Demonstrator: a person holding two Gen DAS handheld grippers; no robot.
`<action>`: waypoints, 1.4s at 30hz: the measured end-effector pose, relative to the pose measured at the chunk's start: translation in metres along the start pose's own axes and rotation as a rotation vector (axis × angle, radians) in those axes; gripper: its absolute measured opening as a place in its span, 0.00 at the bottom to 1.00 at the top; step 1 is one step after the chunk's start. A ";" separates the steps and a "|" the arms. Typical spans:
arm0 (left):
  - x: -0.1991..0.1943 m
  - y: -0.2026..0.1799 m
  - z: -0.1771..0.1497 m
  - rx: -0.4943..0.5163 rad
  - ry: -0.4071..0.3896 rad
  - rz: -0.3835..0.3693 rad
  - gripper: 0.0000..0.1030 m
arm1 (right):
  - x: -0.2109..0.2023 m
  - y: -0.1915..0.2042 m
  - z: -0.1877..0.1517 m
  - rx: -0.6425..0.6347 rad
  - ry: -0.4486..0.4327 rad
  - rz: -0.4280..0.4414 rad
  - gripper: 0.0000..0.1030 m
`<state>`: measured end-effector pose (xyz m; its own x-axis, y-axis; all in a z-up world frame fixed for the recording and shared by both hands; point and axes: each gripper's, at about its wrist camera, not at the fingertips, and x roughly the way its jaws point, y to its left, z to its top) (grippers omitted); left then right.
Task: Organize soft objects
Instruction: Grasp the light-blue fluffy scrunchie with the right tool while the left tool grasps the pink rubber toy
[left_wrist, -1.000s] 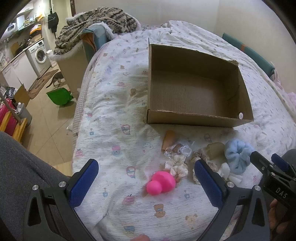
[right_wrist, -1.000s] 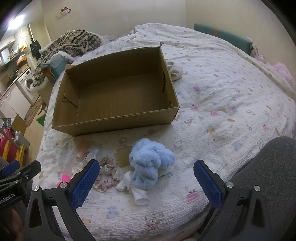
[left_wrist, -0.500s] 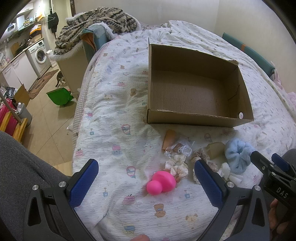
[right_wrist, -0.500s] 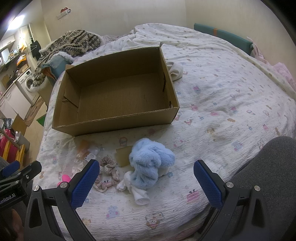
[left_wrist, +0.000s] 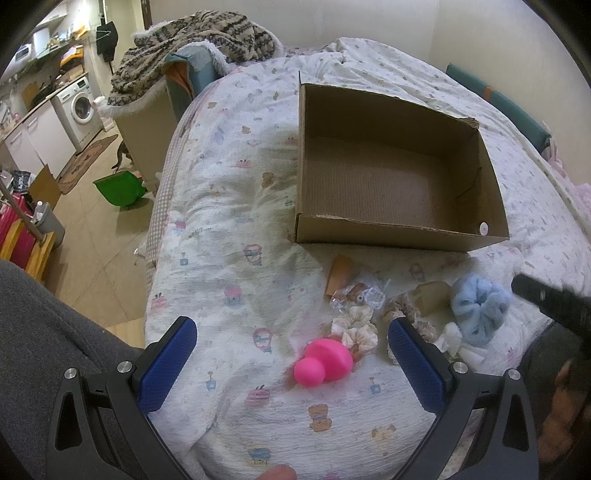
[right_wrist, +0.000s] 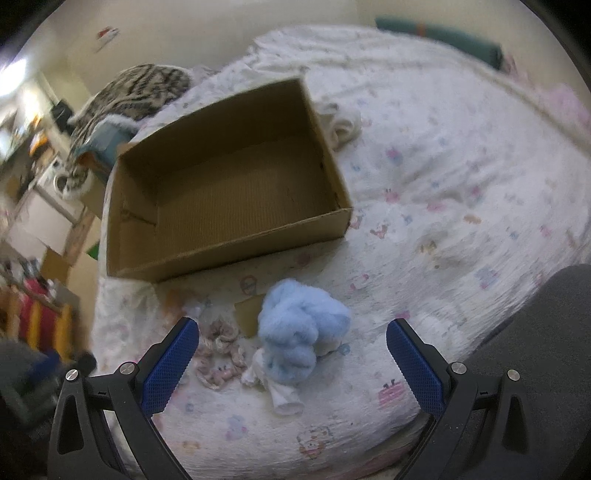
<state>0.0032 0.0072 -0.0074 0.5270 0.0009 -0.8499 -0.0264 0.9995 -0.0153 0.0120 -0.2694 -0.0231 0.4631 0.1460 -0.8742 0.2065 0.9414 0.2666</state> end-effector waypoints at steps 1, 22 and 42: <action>0.000 0.000 0.000 -0.002 0.003 0.000 1.00 | 0.007 -0.002 0.005 0.010 0.043 -0.004 1.00; 0.011 0.010 0.005 -0.052 0.070 -0.016 1.00 | 0.058 0.011 0.012 -0.035 0.229 0.080 0.29; 0.074 -0.002 -0.006 -0.082 0.378 -0.079 0.75 | 0.014 -0.003 0.004 -0.007 0.067 0.260 0.29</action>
<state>0.0368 0.0055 -0.0731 0.1804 -0.1024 -0.9782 -0.0740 0.9903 -0.1173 0.0213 -0.2717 -0.0344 0.4419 0.4027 -0.8016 0.0819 0.8717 0.4831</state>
